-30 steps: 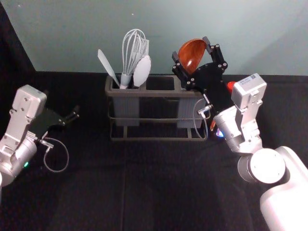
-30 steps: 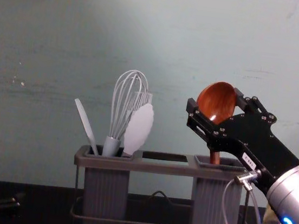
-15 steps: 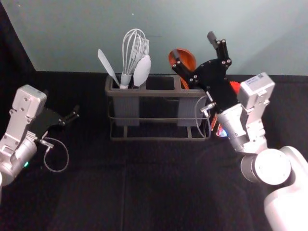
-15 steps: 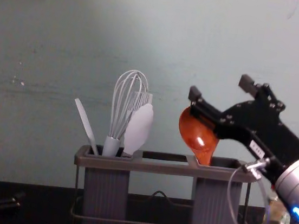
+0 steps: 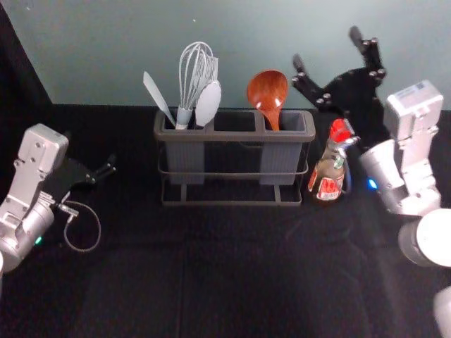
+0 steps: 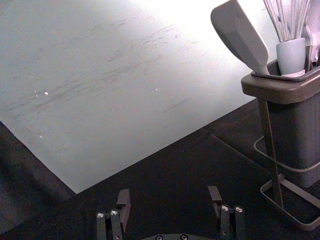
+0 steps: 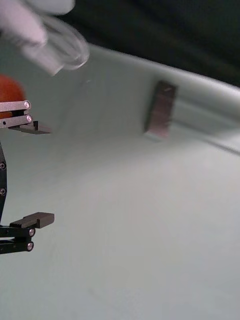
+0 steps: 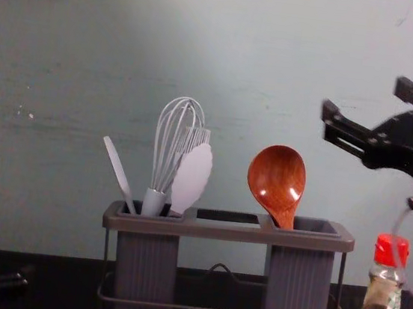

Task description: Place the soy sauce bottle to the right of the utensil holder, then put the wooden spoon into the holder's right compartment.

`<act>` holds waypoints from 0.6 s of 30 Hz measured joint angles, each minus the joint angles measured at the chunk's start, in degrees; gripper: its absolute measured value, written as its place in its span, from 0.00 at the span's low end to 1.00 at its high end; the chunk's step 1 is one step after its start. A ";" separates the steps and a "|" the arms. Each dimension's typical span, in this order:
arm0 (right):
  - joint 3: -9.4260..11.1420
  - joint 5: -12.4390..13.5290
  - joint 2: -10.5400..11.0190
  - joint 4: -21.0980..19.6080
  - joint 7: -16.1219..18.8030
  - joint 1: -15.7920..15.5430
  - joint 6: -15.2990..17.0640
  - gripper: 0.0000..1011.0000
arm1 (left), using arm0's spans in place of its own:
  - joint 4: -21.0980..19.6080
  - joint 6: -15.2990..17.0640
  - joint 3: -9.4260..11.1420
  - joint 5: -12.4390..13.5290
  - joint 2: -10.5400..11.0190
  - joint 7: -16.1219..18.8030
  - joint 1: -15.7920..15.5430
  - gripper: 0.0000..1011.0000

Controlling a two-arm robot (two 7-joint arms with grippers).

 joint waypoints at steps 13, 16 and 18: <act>2.67 0.18 4.50 -6.71 0.02 -2.39 13.64 0.99 | 0.00 0.00 0.00 0.00 0.00 0.00 0.00 1.00; 3.13 0.54 5.20 -7.57 0.50 -2.42 15.73 0.99 | 0.00 0.00 0.00 0.00 0.00 0.00 0.00 1.00; 3.62 0.91 5.95 -8.18 1.02 -2.38 17.67 0.99 | 0.00 0.00 0.00 0.00 0.00 0.00 0.00 1.00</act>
